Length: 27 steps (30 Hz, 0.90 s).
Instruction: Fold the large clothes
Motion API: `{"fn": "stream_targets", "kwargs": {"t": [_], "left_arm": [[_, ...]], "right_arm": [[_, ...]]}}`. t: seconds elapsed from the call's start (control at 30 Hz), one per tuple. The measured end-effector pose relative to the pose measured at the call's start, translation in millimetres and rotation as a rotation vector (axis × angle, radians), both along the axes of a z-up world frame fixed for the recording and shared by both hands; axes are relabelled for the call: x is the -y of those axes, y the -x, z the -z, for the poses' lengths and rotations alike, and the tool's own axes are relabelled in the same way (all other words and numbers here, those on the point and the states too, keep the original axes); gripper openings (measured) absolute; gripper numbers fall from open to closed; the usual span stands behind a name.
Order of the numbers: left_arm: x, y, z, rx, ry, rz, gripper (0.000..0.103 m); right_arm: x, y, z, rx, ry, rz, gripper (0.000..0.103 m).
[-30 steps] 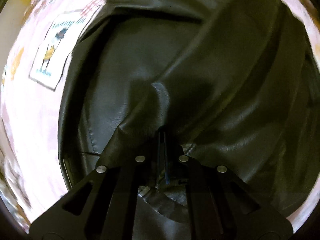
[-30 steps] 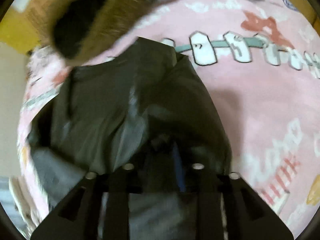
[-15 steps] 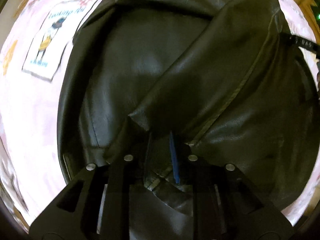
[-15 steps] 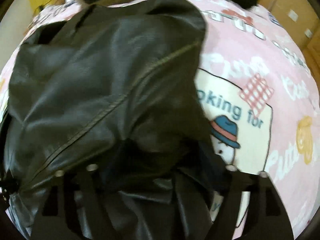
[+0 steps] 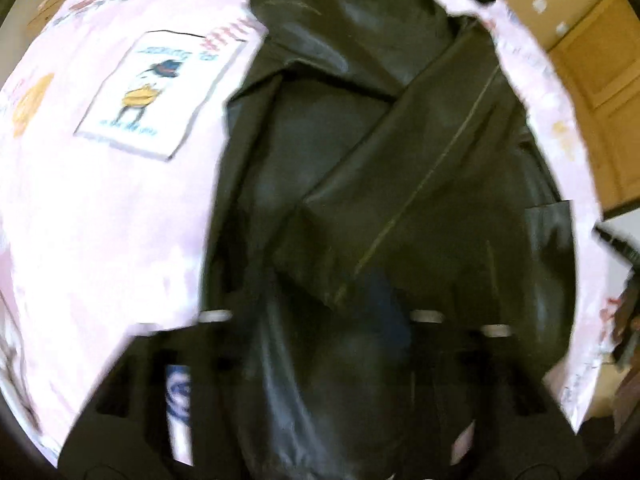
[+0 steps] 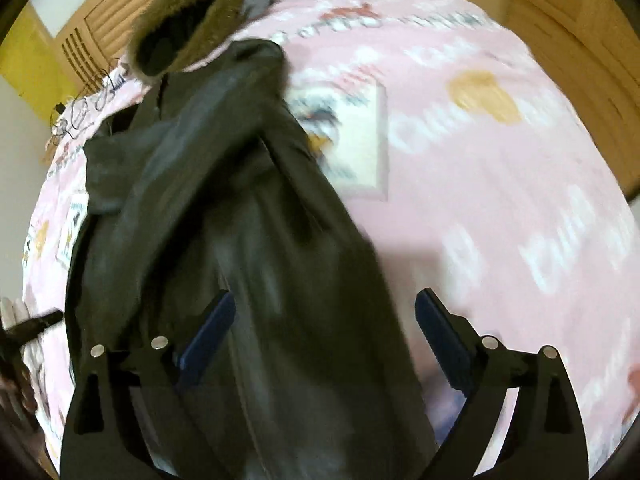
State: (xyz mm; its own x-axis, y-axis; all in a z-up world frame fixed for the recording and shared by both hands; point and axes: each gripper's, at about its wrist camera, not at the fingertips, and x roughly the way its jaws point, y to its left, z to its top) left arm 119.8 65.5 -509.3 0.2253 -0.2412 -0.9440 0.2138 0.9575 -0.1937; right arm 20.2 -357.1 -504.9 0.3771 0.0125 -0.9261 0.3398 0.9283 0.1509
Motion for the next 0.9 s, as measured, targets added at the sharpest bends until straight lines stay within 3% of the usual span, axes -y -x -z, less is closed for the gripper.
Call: {"fn": "stream_targets", "kwargs": {"t": [0.1, 0.27, 0.33, 0.53, 0.7, 0.8, 0.9], "left_arm": [[-15.8, 24.9, -6.8, 0.037, -0.015, -0.007, 0.084], [-50.0, 55.8, 18.2, 0.017, -0.058, 0.019, 0.086], [-66.0, 74.9, 29.9, -0.033, -0.015, 0.019, 0.086], [-70.9, 102.9, 71.5, -0.181, 0.184, -0.020, 0.086], [-65.4, 108.0, 92.4, -0.203, 0.138, -0.041, 0.086], [-62.1, 106.2, 98.2, -0.221, 0.147, -0.073, 0.086], [-49.1, 108.5, 92.9, -0.231, 0.139, -0.045, 0.086]], "right_arm": [[9.7, 60.4, 3.2, -0.018, 0.016, 0.053, 0.089], [28.6, 128.4, 25.1, 0.001, 0.004, 0.104, 0.089], [34.0, 143.8, 37.2, -0.002, -0.022, 0.105, 0.089], [40.2, 160.5, 66.6, -0.006, -0.166, 0.087, 0.089], [31.6, 155.0, 88.6, -0.082, -0.130, -0.006, 0.091], [28.3, 150.5, 94.4, -0.085, -0.130, -0.044, 0.095], [29.6, 146.1, 98.5, -0.077, -0.156, -0.063, 0.096]]}}
